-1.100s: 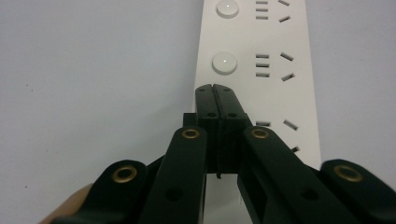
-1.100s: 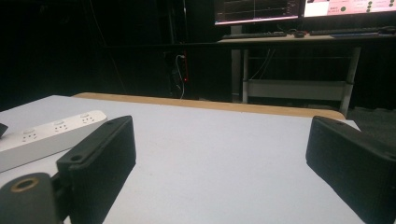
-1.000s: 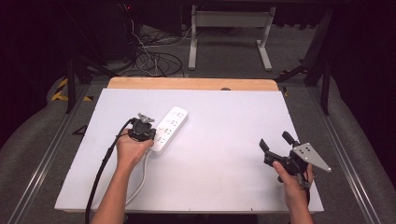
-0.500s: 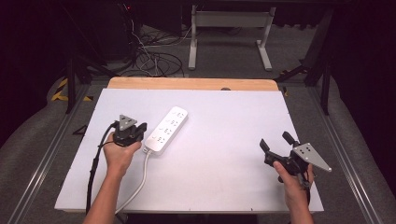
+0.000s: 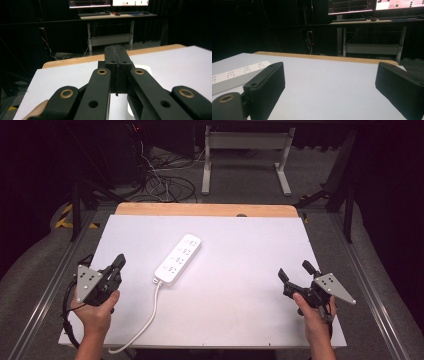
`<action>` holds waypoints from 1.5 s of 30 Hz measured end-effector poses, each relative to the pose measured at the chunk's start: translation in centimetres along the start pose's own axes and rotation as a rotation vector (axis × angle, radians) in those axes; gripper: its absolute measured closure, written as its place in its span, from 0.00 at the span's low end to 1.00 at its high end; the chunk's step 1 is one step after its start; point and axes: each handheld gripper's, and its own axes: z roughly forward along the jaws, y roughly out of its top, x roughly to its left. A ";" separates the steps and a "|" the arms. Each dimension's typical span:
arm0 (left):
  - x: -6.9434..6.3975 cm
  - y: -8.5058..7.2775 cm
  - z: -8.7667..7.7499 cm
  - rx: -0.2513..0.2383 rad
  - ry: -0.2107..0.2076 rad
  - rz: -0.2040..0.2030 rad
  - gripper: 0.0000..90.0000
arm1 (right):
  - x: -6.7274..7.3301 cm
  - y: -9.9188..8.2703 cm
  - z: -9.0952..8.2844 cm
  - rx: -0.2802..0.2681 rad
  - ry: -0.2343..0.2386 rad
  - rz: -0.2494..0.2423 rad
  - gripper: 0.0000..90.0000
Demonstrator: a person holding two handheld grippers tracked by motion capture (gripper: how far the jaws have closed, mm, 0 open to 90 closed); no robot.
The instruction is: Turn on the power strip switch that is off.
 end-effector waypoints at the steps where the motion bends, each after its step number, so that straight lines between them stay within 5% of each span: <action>1: 0.0 0.0 -0.1 0.002 0.003 -0.002 1.00 | 0.0 0.0 0.0 0.000 0.001 0.000 0.11; 7: -0.3 -0.2 -0.1 -0.001 0.007 0.009 0.99 | -0.1 0.0 0.0 -0.001 -0.002 0.000 0.11; 13: 0.4 -0.6 0.2 0.010 0.000 -0.021 0.92 | 0.0 -0.1 0.2 0.009 0.005 -0.005 0.11; 15: 0.7 -0.8 0.5 0.001 0.010 -0.030 0.82 | 0.0 -0.1 0.2 0.010 0.007 -0.002 0.11; 16: 0.8 -1.0 0.7 -0.010 0.019 -0.031 0.68 | 0.0 -0.1 0.2 0.008 0.006 -0.003 0.11; 17: 0.9 -1.1 0.8 -0.015 0.027 -0.035 0.68 | 0.0 -0.1 0.2 0.008 0.006 -0.003 0.11; 21: 1.5 -1.9 1.4 -0.061 0.115 -0.037 0.48 | 0.1 0.0 0.2 0.006 0.004 0.000 0.11; 24: 1.7 -2.1 1.7 -0.084 0.184 -0.042 0.24 | 0.1 -0.1 0.2 0.007 0.005 -0.005 0.11; 28: 1.7 -2.4 1.9 -0.068 0.195 -0.033 0.12 | 0.1 -0.1 0.2 0.008 0.005 -0.002 0.11; 45: 1.4 -2.8 2.2 -0.064 0.170 -0.005 0.09 | -0.1 0.0 0.1 0.007 0.003 0.001 0.12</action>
